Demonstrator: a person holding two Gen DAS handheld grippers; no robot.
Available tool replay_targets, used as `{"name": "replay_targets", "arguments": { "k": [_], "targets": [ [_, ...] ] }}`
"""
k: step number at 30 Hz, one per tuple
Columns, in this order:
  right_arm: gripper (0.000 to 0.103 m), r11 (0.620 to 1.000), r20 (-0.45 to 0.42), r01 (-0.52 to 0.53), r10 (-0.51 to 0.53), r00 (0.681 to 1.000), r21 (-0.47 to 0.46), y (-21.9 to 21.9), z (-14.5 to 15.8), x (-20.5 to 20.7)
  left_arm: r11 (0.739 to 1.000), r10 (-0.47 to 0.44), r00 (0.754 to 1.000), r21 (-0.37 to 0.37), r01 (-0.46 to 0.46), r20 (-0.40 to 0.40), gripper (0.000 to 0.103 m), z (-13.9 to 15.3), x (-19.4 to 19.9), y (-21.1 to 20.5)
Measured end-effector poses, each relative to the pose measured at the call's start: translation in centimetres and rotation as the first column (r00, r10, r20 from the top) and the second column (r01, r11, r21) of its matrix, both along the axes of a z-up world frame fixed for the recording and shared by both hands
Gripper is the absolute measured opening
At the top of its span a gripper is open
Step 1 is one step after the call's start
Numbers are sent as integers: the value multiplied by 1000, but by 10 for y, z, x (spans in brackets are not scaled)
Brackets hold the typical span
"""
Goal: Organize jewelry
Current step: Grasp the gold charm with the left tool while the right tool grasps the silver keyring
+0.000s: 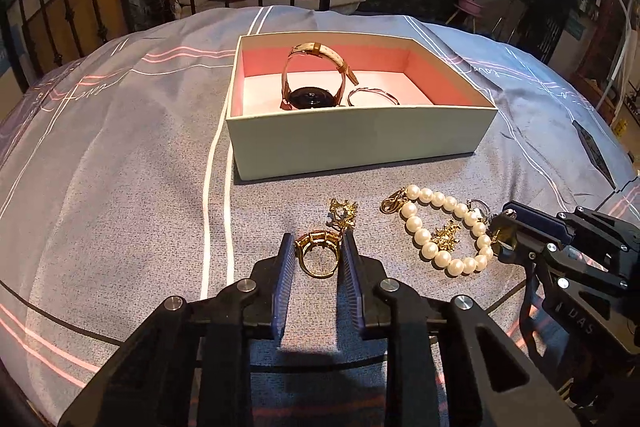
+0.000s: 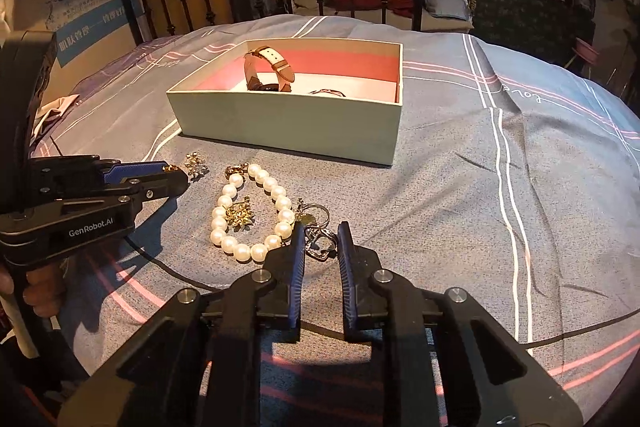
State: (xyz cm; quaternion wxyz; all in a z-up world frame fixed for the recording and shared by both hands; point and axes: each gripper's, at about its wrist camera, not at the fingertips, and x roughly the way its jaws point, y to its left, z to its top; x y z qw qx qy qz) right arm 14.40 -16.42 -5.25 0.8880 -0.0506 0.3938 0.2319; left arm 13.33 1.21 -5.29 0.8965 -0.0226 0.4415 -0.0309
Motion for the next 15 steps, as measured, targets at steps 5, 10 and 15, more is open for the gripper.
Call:
{"name": "replay_targets", "arguments": {
  "k": [5, 10, 15],
  "targets": [
    [18, 999, 14, 16, -17, 1000, 30, -6, 8, -1, 1000, -8, 1000, -22, 8, 4, 23, 5, -4, -1],
    [18, 999, 23, 21, -23, 999, 47, -7, 13, 0, 999, -16, 1000, -33, 16, 21, 23, 13, -4, -3],
    [18, 998, 26, 9, -11, 1000, 60, -5, 19, 5, 999, -31, 999, -31, 33, 41, 23, 25, 3, -3]
  ]
}}
